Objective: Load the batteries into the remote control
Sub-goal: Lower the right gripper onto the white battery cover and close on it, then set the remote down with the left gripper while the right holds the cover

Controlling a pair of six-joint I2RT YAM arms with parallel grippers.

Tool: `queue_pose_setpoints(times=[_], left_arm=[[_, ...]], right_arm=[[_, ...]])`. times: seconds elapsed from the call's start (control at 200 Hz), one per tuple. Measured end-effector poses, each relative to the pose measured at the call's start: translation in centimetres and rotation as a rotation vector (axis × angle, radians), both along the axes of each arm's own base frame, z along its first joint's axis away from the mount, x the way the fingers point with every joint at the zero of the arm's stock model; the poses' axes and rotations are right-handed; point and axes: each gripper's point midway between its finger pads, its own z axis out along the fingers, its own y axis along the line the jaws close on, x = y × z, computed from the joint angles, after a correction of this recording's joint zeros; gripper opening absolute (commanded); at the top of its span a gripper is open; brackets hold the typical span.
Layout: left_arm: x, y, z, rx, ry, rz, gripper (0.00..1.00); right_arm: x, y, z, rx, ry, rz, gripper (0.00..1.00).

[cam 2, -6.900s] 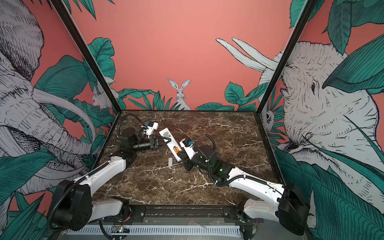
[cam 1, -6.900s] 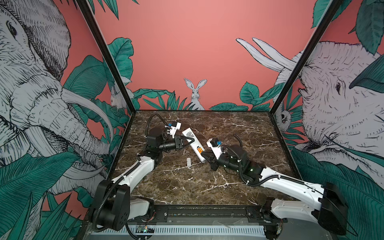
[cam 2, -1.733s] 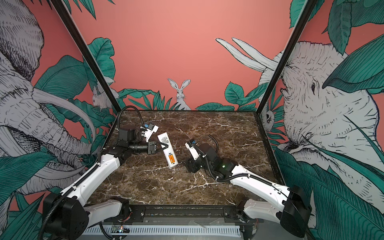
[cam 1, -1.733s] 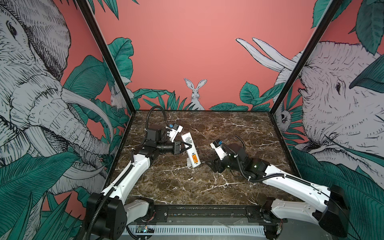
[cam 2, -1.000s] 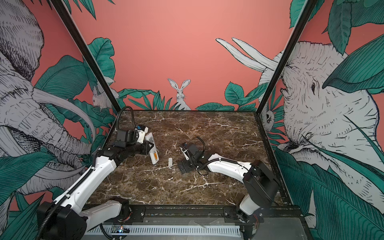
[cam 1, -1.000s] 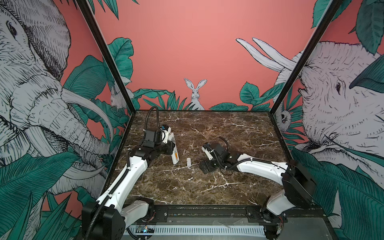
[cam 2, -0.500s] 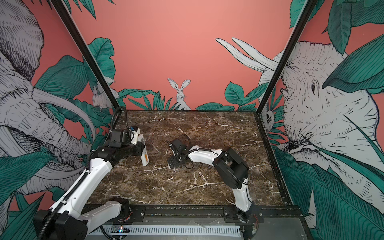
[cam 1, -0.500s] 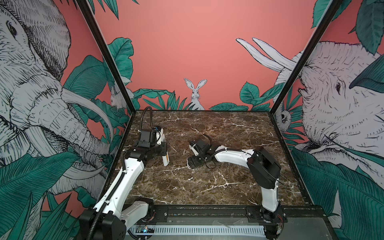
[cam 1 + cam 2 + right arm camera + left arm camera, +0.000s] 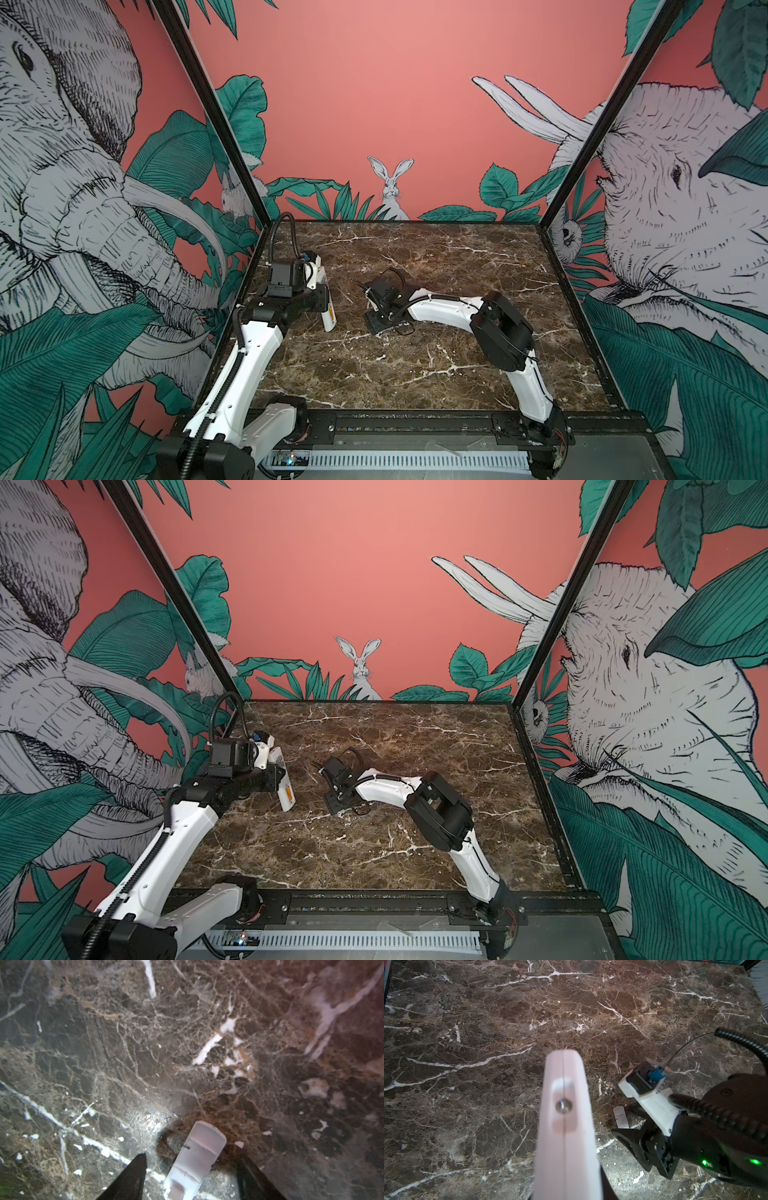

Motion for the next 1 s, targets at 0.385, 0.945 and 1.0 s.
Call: queue_pose_setpoints(times=[0.385, 0.945, 1.0], left_arm=[[-0.2, -0.7, 0.2, -0.033, 0.002, -0.029, 0.0], [-0.2, -3.0, 1.6, -0.149, -0.03, -0.113, 0.0], [-0.1, -3.3, 1.7, -0.165, -0.033, -0.125, 0.0]], right_arm=[[-0.6, -2.0, -0.7, -0.156, -0.011, -0.001, 0.35], [-2.7, -12.3, -1.2, -0.248, 0.021, -0.072, 0.3], [-2.9, -13.3, -1.2, -0.251, 0.019, -0.083, 0.32]])
